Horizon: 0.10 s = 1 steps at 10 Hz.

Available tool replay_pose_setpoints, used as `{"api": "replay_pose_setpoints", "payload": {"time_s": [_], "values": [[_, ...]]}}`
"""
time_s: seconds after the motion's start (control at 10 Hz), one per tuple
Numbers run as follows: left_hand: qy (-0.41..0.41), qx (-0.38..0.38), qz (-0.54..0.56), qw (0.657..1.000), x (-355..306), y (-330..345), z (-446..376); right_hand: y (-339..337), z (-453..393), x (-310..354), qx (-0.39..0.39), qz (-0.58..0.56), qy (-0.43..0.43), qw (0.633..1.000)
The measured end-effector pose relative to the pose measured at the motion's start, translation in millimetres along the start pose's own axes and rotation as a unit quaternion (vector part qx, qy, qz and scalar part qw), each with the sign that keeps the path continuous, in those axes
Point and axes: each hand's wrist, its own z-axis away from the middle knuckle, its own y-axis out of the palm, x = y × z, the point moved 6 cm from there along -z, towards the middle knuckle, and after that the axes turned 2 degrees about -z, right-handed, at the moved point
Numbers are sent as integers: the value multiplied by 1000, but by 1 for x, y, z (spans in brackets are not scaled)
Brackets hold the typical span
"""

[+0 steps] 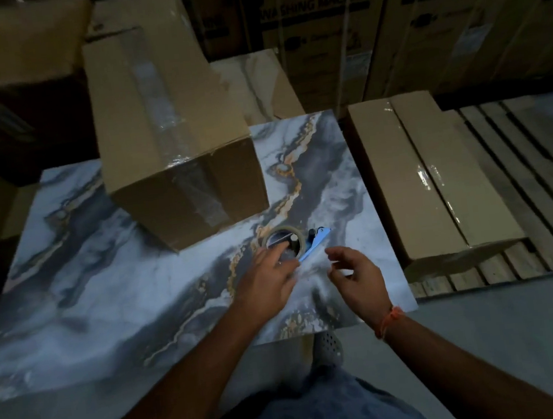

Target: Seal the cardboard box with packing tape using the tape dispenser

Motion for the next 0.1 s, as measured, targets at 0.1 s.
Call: {"api": "replay_pose_setpoints", "payload": {"time_s": [0.1], "values": [[-11, -88, -6, 996, -6, -33, 14, -5, 7, 20, -19, 79, -86, 993]]}}
